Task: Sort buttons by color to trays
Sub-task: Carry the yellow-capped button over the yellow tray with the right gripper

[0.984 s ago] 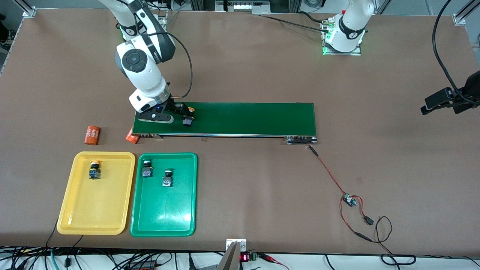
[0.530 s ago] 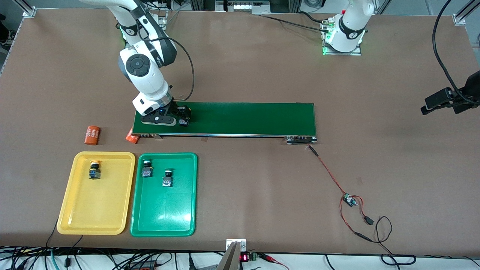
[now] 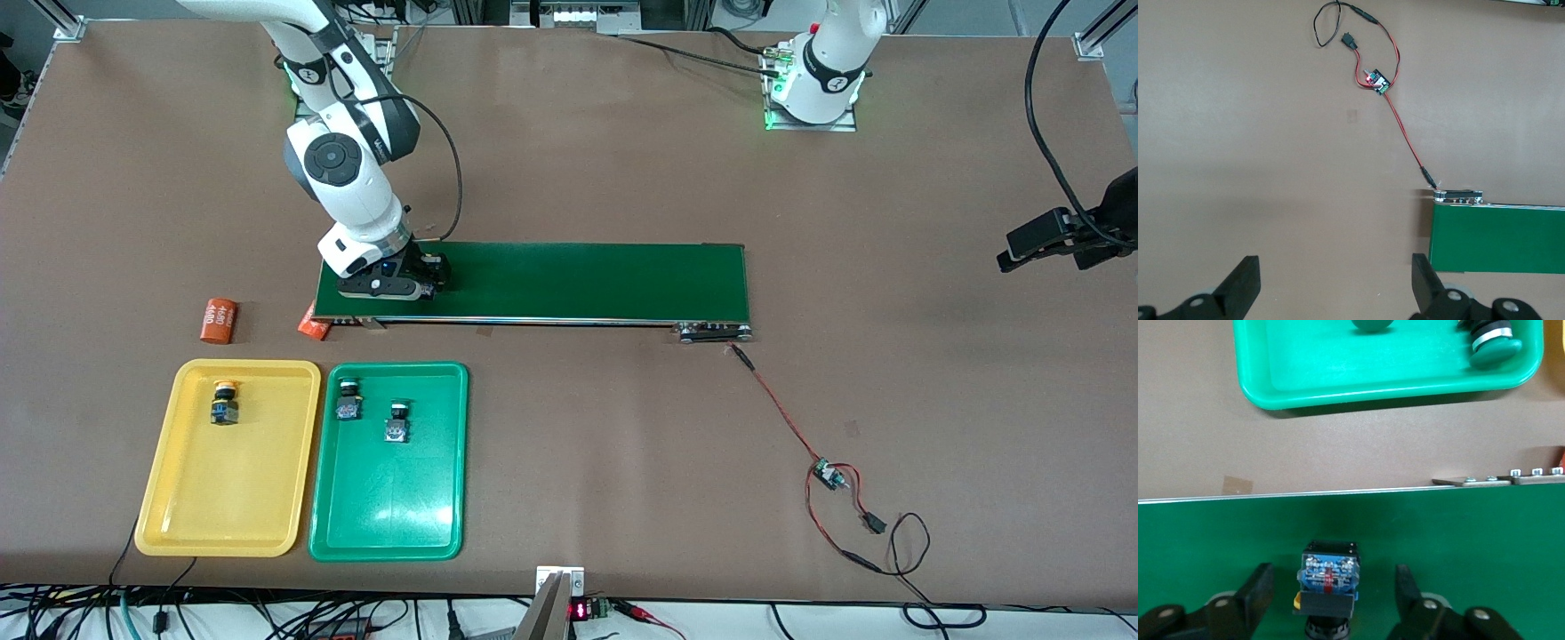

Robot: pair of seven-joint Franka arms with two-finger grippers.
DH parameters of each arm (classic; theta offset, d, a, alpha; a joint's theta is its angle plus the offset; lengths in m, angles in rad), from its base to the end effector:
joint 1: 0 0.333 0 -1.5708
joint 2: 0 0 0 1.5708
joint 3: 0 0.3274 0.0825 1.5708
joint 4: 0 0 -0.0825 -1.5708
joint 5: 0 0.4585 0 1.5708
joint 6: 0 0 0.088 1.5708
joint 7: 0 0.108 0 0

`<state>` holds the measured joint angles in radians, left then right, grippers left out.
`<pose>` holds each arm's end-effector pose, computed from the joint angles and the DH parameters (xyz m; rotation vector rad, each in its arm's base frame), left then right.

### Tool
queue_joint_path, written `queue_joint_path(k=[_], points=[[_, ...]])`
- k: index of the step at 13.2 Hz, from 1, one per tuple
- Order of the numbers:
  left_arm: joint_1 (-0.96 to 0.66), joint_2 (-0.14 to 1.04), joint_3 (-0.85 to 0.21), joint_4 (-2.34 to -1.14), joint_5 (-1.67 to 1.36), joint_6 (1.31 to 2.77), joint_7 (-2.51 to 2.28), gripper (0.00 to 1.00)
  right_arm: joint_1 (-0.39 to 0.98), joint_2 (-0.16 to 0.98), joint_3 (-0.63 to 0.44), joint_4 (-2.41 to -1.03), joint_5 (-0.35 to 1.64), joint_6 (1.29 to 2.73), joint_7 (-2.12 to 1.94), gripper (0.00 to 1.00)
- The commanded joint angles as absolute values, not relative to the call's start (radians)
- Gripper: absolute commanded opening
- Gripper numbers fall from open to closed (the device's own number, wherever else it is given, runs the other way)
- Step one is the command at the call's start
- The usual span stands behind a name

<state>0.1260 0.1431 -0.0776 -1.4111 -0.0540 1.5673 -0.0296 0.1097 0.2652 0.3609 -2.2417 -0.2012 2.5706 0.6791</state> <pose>0.6740 0.0306 0.6290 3.0742 0.1204 0.0218 0.5318 0.2785 0.2153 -3.1098 0.0919 -0.1336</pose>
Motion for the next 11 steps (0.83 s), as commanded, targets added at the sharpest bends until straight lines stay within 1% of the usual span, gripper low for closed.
queue_joint_path(k=[1, 2, 3, 5, 6, 8, 9, 11], points=[[0.126, 0.141, -0.081, -1.404, -0.035, 1.562, -0.023, 1.0, 0.103, 0.285, 0.362, -2.237, -0.248, 2.591, 0.703, 0.78], [0.126, 0.141, -0.081, -1.404, -0.034, 1.562, -0.023, 1.0, 0.101, 0.29, 0.361, -2.237, -0.253, 2.595, 0.703, 0.77], [0.126, 0.141, -0.081, -1.404, -0.034, 1.562, -0.023, 1.0, 0.101, 0.294, 0.359, -2.237, -0.253, 2.595, 0.703, 0.68], [0.126, 0.14, -0.083, -1.404, -0.034, 1.562, -0.023, 1.0, 0.1, 0.295, 0.359, -2.237, -0.253, 2.595, 0.703, 0.42], [0.126, 0.141, -0.083, -1.404, -0.034, 1.562, -0.023, 1.0, 0.1, 0.295, 0.359, -2.237, -0.253, 2.595, 0.703, 0.32], [0.126, 0.14, -0.083, -1.404, -0.034, 1.562, -0.023, 1.0, 0.097, 0.295, 0.357, -2.232, -0.255, 2.594, 0.698, 0.2], [0.126, 0.14, -0.083, -1.404, -0.035, 1.562, -0.023, 1.0, 0.092, 0.29, 0.356, -2.229, -0.255, 2.591, 0.689, 0.18], [0.126, 0.141, -0.081, -1.404, -0.034, 1.562, -0.023, 1.0, 0.062, 0.264, 0.351, -2.209, -0.262, 2.56, 0.645, 0.17]])
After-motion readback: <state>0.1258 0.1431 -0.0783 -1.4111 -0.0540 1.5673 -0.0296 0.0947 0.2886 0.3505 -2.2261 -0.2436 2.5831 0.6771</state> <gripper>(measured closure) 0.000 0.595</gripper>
